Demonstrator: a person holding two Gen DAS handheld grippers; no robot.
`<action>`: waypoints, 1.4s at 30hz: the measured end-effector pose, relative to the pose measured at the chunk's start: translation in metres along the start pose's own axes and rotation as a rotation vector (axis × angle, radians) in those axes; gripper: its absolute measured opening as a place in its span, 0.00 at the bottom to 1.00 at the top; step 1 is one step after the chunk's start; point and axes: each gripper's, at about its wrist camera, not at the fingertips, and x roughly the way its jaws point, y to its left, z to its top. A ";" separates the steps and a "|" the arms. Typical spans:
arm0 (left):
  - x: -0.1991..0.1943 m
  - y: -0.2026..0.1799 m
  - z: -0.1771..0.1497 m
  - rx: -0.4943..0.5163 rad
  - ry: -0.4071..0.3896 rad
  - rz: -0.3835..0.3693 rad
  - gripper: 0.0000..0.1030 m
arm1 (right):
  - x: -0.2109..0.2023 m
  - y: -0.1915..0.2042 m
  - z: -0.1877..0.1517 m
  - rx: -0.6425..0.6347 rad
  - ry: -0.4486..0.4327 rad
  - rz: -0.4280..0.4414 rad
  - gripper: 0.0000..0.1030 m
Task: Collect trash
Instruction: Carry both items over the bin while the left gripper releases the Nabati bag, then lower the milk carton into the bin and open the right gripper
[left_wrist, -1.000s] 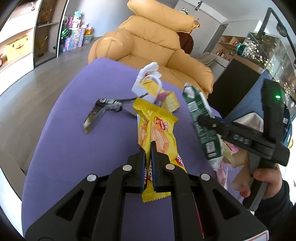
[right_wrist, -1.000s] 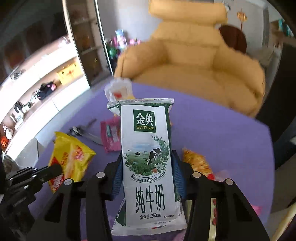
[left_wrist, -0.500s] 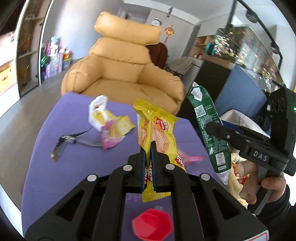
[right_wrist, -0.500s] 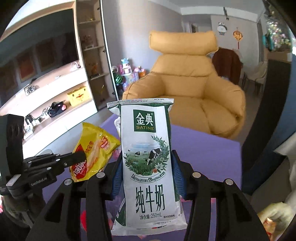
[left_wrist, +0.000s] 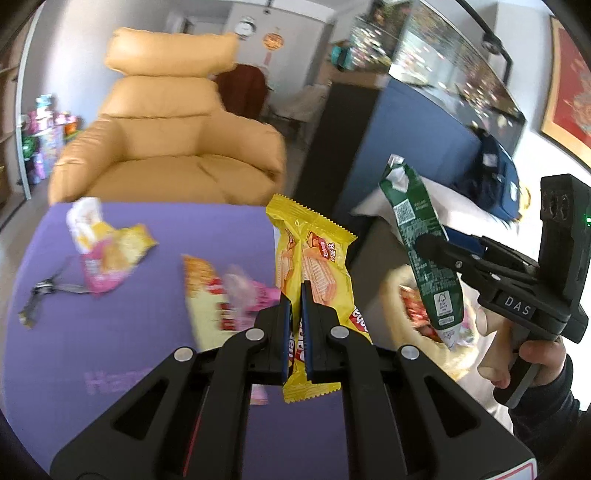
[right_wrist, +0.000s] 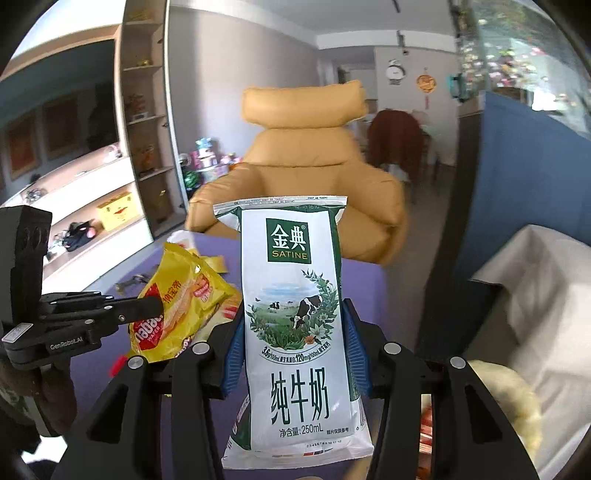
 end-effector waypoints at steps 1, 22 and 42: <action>0.009 -0.010 0.001 0.007 0.017 -0.026 0.05 | -0.008 -0.013 -0.004 0.004 -0.005 -0.018 0.44; 0.199 -0.198 -0.015 0.137 0.322 -0.410 0.05 | -0.083 -0.195 -0.076 0.185 -0.002 -0.329 0.44; 0.194 -0.141 -0.014 0.002 0.309 -0.407 0.63 | 0.012 -0.190 -0.122 0.140 0.301 -0.162 0.44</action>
